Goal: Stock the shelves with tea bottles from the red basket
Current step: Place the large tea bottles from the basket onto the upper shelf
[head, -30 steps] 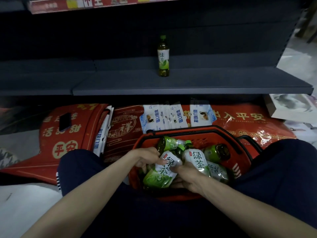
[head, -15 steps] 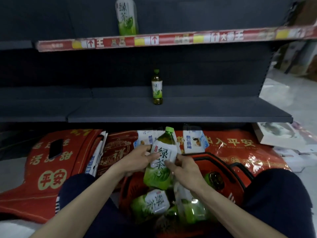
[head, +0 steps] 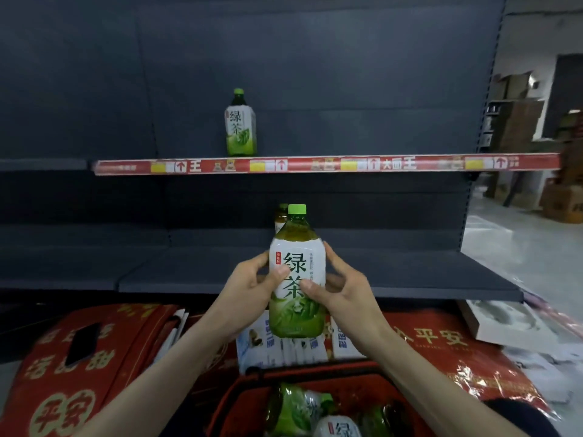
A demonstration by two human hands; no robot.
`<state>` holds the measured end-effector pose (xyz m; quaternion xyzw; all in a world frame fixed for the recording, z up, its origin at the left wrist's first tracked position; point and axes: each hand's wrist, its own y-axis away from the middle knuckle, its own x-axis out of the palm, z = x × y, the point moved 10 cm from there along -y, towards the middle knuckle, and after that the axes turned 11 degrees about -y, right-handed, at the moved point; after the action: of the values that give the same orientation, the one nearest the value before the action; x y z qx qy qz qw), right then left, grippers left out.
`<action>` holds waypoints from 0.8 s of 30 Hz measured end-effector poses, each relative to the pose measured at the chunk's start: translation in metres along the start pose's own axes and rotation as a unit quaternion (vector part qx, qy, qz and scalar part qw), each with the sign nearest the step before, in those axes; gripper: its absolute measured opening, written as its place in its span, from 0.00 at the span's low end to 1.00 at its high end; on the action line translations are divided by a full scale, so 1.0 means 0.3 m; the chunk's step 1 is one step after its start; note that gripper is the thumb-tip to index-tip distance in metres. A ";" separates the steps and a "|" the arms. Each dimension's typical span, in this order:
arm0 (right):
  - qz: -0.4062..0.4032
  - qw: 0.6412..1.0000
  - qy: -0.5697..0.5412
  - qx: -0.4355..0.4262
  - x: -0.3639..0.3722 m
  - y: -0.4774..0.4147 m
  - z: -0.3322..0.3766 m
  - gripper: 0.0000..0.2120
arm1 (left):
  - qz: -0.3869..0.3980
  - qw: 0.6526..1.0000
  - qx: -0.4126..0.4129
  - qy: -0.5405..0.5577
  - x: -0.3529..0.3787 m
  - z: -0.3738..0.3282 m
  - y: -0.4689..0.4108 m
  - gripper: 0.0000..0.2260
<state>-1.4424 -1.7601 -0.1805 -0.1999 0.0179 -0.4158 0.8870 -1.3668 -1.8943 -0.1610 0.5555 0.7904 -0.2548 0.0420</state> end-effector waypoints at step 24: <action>0.025 0.982 0.051 -0.182 0.098 -0.902 0.599 0.33 | -0.184 0.970 0.135 -0.087 -0.482 -0.451 -0.814 0.09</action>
<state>-1.5852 -1.8764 0.0887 -0.3361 0.1439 -0.3926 0.8439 -1.5024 -2.0193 0.0936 0.3769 0.8305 -0.4099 -0.0123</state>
